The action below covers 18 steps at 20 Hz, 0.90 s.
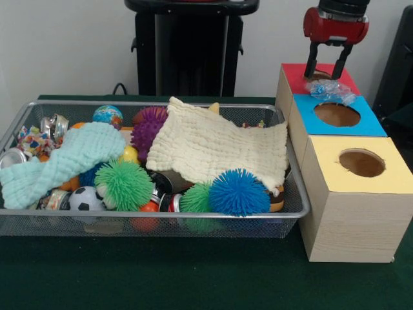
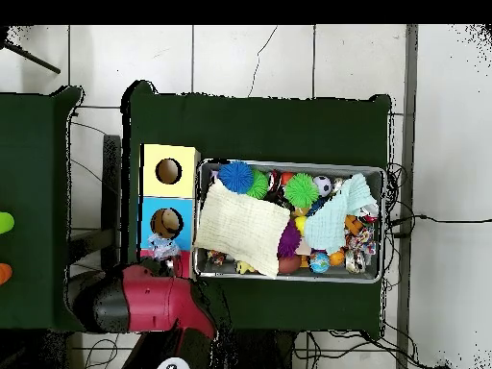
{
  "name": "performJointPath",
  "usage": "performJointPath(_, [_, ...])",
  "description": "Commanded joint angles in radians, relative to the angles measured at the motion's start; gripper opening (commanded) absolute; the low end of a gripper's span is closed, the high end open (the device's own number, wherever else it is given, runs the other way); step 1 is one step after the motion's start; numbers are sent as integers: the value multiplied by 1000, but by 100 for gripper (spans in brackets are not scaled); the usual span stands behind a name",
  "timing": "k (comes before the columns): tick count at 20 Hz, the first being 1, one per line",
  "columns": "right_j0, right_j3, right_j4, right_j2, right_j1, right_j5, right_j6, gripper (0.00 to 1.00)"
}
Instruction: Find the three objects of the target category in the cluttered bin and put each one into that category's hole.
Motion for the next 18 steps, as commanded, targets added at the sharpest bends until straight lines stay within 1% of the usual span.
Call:
performJointPath(1, [-35,-19,-46,56,-3,20,110,100])
performJointPath(3, [-40,-19,-47,62,-2,-24,116,100])
performJointPath(4, [-39,-22,-44,60,-2,-28,122,100])
performJointPath(7, [-60,-4,-25,84,-17,-75,141,100])
performJointPath(15, [-90,23,-6,122,-14,-61,145,100])
performJointPath(18, [-92,22,-8,127,-1,-58,147,100])
